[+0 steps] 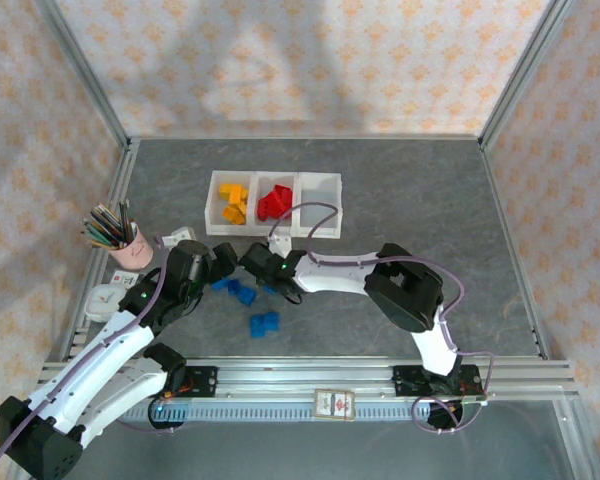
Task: Sort the legos into containers by color
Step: Pick up the lego from the center of the table.
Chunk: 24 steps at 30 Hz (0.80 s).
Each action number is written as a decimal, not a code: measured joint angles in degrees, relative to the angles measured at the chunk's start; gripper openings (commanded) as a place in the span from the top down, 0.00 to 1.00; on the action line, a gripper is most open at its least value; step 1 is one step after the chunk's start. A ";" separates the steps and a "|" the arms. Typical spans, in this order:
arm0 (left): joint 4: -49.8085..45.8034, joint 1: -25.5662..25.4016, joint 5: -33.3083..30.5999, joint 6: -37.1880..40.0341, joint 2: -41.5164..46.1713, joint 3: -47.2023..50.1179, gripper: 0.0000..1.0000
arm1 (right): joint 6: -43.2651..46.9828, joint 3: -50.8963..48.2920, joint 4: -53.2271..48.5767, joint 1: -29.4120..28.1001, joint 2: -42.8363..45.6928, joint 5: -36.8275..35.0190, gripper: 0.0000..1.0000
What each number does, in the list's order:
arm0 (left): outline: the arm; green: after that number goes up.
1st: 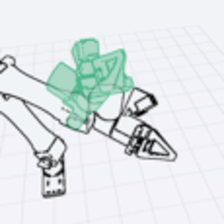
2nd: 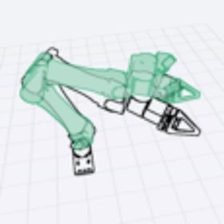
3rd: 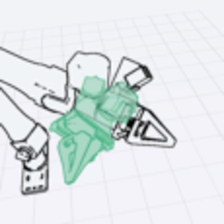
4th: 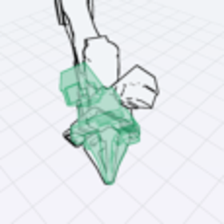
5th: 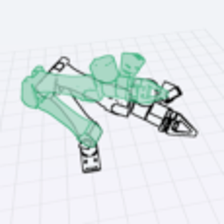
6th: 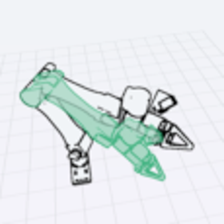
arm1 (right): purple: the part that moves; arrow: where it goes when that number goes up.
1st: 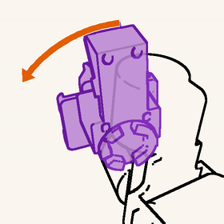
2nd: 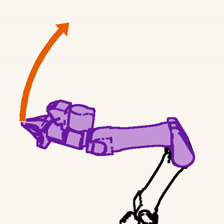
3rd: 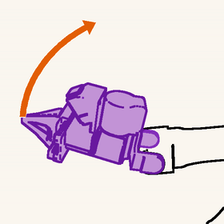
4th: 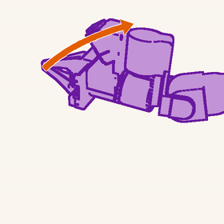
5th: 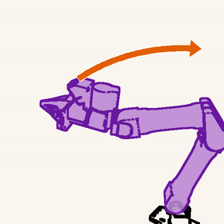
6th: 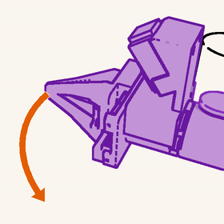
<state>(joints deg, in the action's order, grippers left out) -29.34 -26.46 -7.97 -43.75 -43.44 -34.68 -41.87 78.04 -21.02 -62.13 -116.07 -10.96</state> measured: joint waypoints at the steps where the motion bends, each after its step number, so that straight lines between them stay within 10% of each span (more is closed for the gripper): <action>1: -0.02 0.00 0.00 0.00 -0.07 0.00 0.00 | -0.13 0.00 -0.07 -0.04 0.00 0.22 0.39; 7: -0.92 0.00 -0.28 0.02 -0.07 0.00 0.00 | -1.46 0.02 -1.27 -0.61 0.00 0.87 0.29; 24: -1.90 -0.02 -0.72 0.02 1.86 -0.09 0.00 | -4.31 -1.11 -3.43 -2.97 0.68 0.46 0.67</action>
<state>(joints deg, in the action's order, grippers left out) -31.24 -26.48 -8.69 -43.72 -41.58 -34.76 -46.17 76.93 -24.45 -65.10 -115.39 -10.50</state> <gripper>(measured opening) 0.996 0.347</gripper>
